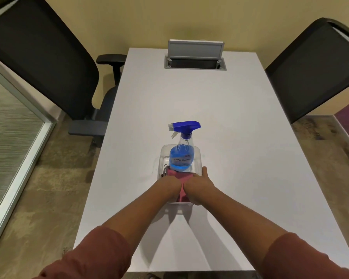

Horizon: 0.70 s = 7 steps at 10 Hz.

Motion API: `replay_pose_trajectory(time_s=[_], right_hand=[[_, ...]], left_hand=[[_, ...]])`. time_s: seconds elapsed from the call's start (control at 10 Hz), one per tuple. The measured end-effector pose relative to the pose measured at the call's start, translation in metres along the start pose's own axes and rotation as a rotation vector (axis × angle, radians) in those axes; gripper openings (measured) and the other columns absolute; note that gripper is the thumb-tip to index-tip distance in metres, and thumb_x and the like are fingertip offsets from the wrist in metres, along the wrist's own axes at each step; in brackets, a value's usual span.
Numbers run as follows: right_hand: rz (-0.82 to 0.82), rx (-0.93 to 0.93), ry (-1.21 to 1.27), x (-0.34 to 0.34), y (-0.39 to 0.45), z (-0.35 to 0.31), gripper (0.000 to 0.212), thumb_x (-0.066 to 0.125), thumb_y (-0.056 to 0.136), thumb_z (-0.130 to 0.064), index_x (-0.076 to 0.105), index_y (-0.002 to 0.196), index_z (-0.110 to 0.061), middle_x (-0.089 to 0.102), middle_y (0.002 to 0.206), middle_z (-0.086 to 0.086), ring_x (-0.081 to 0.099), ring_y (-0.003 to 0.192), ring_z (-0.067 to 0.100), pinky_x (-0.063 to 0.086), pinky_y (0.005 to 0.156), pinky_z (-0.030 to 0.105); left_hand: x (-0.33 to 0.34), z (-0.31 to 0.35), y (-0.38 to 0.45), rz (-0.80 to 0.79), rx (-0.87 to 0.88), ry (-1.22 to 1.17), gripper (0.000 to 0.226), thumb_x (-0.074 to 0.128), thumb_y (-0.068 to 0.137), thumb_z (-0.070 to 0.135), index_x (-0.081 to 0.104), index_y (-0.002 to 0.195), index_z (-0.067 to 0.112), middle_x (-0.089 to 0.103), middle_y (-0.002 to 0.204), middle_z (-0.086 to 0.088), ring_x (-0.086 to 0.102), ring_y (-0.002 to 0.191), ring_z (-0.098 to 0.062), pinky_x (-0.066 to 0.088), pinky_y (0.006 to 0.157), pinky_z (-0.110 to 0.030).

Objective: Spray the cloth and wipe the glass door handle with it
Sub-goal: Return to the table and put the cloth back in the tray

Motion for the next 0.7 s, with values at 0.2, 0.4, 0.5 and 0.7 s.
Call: replay_pose_trajectory(time_s=[0.2,0.4,0.5,0.7], right_hand=[[-0.009,-0.024,-0.057,0.013,0.012,-0.002,0.045,0.063,0.091,-0.026,0.052,0.134,-0.023,0.056,0.141,0.006,0.035,0.144,0.025,-0.007,0.121,0.058],[0.019,-0.038,-0.069,0.014,0.016,0.000,0.043,0.062,0.092,-0.028,0.053,0.134,-0.024,0.057,0.139,0.005,0.038,0.141,0.025,-0.006,0.119,0.058],[0.005,-0.051,-0.025,0.014,0.013,0.001,0.051,0.057,0.094,-0.029,0.043,0.144,-0.026,0.048,0.149,0.004,0.030,0.147,0.024,-0.007,0.120,0.056],[0.117,-0.047,0.168,-0.001,-0.008,0.008,0.019,0.054,0.095,-0.032,0.058,0.113,-0.027,0.063,0.113,0.001,0.049,0.126,0.025,0.012,0.115,0.055]], left_hand=[[0.040,-0.010,0.027,-0.091,-0.085,-0.271,0.036,0.057,0.099,0.026,0.062,0.134,0.016,0.061,0.125,-0.011,0.055,0.105,-0.027,0.045,0.104,-0.037],[0.044,-0.015,0.025,-0.090,-0.084,-0.383,0.035,0.063,0.094,0.032,0.065,0.126,0.019,0.064,0.125,-0.009,0.056,0.101,-0.026,0.050,0.102,-0.041],[0.045,-0.015,0.017,-0.113,-0.082,-0.395,0.035,0.061,0.096,0.024,0.063,0.129,0.015,0.062,0.131,-0.010,0.057,0.111,-0.029,0.047,0.106,-0.041],[0.004,-0.004,-0.032,0.056,-0.021,-0.367,0.025,0.054,0.100,0.014,0.067,0.120,0.005,0.068,0.119,-0.014,0.063,0.109,-0.030,0.046,0.092,-0.031]])
Point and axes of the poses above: each hand's wrist, its own y-axis towards the middle knuckle, its own x-axis out of the palm, z = x × y, the point moved 10 cm from there along y, towards the middle knuckle
